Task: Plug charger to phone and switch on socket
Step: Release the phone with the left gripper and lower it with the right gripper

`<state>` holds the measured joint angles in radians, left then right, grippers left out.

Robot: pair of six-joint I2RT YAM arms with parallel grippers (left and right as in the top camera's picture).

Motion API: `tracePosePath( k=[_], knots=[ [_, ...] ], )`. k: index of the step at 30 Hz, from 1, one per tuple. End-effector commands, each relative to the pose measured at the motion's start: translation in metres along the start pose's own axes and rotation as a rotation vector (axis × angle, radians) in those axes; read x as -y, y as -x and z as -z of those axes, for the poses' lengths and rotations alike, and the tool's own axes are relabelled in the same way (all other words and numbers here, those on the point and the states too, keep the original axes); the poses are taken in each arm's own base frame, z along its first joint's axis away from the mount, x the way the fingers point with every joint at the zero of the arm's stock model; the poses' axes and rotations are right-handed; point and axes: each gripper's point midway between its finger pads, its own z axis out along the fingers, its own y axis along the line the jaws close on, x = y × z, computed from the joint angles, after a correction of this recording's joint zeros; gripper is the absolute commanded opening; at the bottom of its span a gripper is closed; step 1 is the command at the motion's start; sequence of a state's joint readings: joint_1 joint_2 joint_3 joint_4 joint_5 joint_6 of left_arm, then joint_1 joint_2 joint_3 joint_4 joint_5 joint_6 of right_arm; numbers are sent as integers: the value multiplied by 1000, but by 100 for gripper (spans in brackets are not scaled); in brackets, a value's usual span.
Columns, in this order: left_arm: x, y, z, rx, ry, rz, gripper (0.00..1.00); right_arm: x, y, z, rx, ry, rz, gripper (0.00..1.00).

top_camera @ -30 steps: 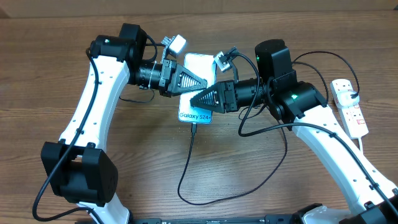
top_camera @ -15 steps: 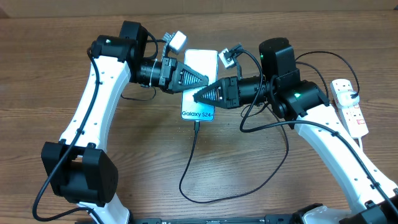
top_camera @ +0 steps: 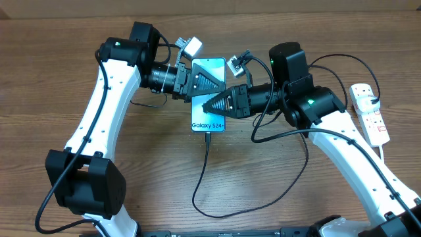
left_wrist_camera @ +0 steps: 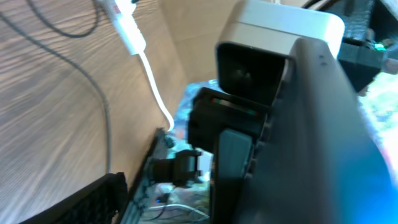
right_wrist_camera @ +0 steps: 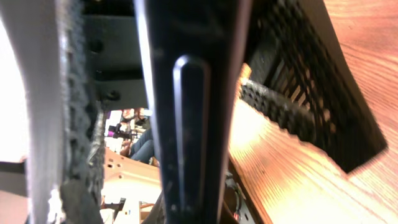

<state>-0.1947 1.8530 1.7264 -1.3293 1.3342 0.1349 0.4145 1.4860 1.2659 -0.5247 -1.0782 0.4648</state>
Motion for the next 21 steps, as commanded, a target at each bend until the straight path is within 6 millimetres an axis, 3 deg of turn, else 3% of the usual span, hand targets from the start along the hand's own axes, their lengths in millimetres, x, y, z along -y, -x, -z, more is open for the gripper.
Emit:
tracePosePath(
  k=[1, 5, 6, 7, 10, 21],
  knots=[
    [-17, -1, 5, 3, 153, 44, 85, 9, 0, -2, 17, -65, 2, 4],
    [-36, 1, 14, 21, 255, 87, 90, 43, -2, 4, 53, -247, -80, 4],
    [-40, 2, 17, 24, 279, 89, 98, 51, -2, 6, 61, -288, -95, 4],
    [-44, 2, 19, 27, 304, 92, 100, 57, -3, 8, 68, -325, -107, 4],
    [-59, 2, 30, 40, 385, 104, 100, 73, -5, 14, 84, -411, -133, 4],
    [-113, -4, 66, 26, 758, 117, 100, 103, -10, 16, 76, -523, -189, 4]
  ],
)
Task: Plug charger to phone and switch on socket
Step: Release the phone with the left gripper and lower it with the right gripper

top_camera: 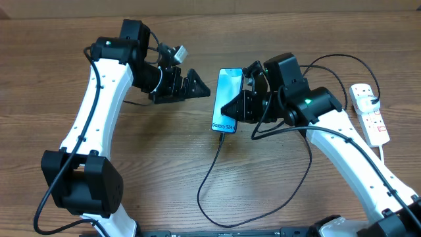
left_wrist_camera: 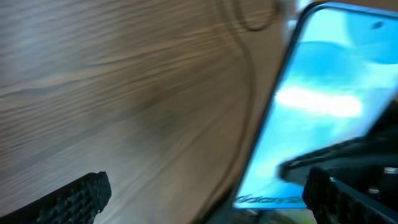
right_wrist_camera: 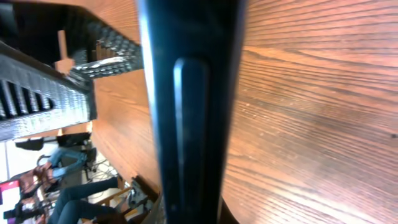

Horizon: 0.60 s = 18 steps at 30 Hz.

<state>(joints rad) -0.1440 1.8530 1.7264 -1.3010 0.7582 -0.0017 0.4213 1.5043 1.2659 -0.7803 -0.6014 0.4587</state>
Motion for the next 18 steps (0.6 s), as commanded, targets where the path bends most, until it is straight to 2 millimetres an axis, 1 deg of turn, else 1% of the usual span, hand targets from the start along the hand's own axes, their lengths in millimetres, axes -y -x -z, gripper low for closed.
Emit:
tracePosePath(
  k=[1, 5, 8, 12, 18],
  knots=[
    [-27, 1, 10, 23, 200, -12, 100, 9, 3, -9, -7, -30, 4, 4],
    [-44, 1, 14, 24, 300, -12, 100, 23, 1, -25, -47, -53, -28, 4],
    [-51, 1, 17, 25, 344, -11, 100, 33, -1, -35, -74, -69, -50, 4],
    [-51, 4, 17, 35, 347, -18, 100, 52, -3, -51, -105, -118, -79, 4],
    [-51, 6, 17, 41, 347, -22, 100, 74, -10, -72, -163, -153, -123, 4]
  ],
)
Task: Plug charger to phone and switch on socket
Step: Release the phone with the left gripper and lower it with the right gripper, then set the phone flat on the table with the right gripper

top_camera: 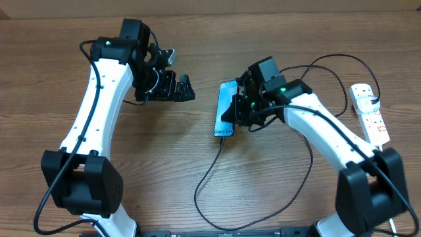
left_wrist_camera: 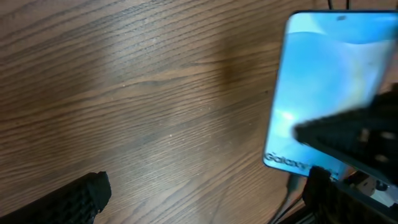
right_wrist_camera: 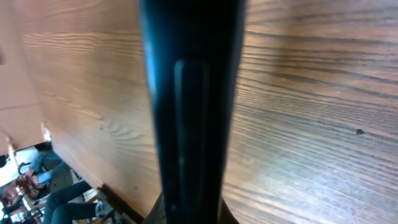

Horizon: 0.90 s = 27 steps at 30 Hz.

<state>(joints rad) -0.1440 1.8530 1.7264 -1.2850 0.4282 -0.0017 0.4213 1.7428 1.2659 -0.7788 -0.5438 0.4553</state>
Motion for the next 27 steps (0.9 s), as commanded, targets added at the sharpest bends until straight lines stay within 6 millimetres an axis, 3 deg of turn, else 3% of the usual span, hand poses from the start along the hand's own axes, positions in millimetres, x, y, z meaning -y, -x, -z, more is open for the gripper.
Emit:
tracePosePath(
  k=[1, 10, 27],
  knots=[
    [1, 2, 9, 29, 17, -8, 100, 7, 0, -14, -29, -11, 2, 4],
    [1, 2, 9, 29, 17, -8, 100, 22, 11, -42, -34, -23, -2, 4],
    [1, 2, 9, 29, 17, -8, 100, 48, 2, -80, -90, -107, -17, 4]
  ],
)
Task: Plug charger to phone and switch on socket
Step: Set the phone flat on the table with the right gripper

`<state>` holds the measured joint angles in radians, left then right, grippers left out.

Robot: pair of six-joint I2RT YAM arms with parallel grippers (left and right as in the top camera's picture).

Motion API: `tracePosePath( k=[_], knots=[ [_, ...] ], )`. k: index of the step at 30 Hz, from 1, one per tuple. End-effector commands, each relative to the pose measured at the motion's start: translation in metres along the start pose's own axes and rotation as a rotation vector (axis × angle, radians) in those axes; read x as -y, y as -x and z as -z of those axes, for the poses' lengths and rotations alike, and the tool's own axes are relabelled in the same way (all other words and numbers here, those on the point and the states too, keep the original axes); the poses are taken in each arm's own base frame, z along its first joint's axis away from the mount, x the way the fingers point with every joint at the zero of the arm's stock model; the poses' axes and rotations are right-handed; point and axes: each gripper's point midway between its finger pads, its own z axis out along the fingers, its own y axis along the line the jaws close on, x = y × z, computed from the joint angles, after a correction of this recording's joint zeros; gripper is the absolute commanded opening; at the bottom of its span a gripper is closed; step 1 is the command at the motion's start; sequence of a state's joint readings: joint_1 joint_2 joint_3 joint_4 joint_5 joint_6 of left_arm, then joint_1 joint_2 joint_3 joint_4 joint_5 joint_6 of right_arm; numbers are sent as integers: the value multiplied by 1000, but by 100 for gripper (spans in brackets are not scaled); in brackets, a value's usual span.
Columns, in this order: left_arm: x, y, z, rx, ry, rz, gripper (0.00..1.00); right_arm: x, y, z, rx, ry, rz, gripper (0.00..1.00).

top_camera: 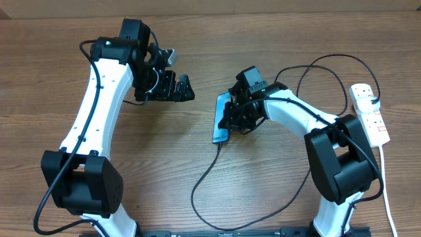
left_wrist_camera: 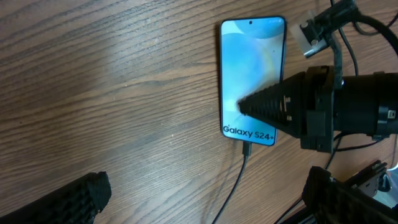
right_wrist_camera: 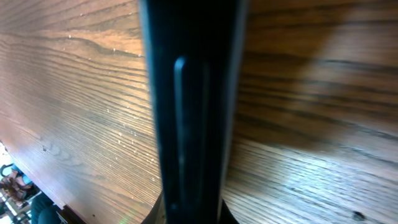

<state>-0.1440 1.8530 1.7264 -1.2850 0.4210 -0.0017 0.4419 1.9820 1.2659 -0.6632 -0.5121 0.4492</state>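
The phone (top_camera: 222, 120), blue screen reading Galaxy S24+ (left_wrist_camera: 251, 74), is tilted up on its long edge low over the table, screen toward the left arm. My right gripper (top_camera: 231, 116) is shut on its right edge; in the right wrist view the phone's dark edge (right_wrist_camera: 189, 112) fills the middle. The black charger cable (top_camera: 205, 172) is plugged into the phone's bottom end (left_wrist_camera: 246, 148). The white socket strip (top_camera: 370, 113) lies at the far right. My left gripper (top_camera: 181, 89) stands open left of the phone, holding nothing.
The black cable loops along the table's front and back up to the right arm toward the socket strip, where a white plug (top_camera: 364, 92) sits. Another black loop (top_camera: 322, 66) arcs behind the right arm. The bare wooden table (top_camera: 145, 158) lies between the arms.
The right arm has turned and the phone stands lower and a little further left, more edge-on from above. The left arm has not moved and stays open.
First both grippers held the phone in the middle, cable plugged in. Then my left gripper had let go and stood open to the left, while the right kept the phone. Then the phone was tilted on edge, and now it is lower over the table.
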Motion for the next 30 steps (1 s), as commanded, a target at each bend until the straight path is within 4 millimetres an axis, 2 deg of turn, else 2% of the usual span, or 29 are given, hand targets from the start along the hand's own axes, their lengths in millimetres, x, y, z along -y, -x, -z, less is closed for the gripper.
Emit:
tracePosePath(
  k=[1, 4, 14, 19, 23, 30],
  knots=[
    [3, 2, 9, 29, 10, -8, 100, 5, -1, -8, 4, -47, 24, 4],
    [3, 2, 9, 29, 10, -8, 100, 10, -1, -10, 18, -88, 31, 4],
    [3, 2, 9, 29, 10, -8, 100, 4, -2, -21, 49, -115, 86, 5],
    [3, 2, 9, 29, 10, -8, 100, 5, -3, -22, 51, -128, 90, 8],
    [3, 2, 9, 29, 10, -8, 100, 5, -3, -22, 51, -127, 90, 15],
    [3, 2, 9, 29, 10, -8, 100, 5, -3, -22, 52, -127, 91, 16]
  ],
)
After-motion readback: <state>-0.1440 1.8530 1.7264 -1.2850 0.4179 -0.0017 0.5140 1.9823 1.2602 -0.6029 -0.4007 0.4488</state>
